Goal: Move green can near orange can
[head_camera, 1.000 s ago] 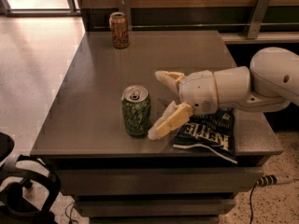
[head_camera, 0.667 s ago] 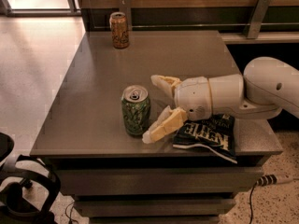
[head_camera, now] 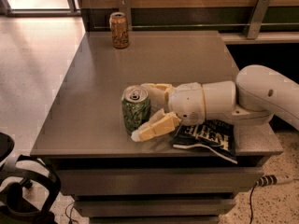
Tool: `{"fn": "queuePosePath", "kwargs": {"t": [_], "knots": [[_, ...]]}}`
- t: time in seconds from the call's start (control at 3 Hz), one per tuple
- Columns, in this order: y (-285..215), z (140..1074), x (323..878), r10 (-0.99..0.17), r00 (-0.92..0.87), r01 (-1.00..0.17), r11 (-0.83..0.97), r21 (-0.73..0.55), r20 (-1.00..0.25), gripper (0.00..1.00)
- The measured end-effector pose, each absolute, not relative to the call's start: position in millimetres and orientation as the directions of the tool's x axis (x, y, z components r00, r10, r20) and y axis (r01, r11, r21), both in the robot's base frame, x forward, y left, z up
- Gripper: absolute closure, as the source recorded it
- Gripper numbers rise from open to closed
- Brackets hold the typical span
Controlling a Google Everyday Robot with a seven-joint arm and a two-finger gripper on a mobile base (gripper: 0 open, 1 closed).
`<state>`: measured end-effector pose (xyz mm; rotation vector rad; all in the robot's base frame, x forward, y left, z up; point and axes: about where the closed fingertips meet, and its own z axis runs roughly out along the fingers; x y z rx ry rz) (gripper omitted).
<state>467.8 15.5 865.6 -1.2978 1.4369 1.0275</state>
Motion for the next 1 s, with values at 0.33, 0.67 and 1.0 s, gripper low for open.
{"fn": "queuePosePath", "kwargs": {"t": [0.33, 0.67, 1.0], "knots": [[17.2, 866.3, 467.1, -0.234, -0.025, -0.996, 0.094, 0.003, -0.972, 0.41], [19.3, 867.0, 466.2, -0.235, -0.023, -0.996, 0.090, 0.002, -0.972, 0.65], [21.3, 867.7, 465.4, -0.235, -0.021, -0.996, 0.086, 0.001, -0.972, 0.88]]}}
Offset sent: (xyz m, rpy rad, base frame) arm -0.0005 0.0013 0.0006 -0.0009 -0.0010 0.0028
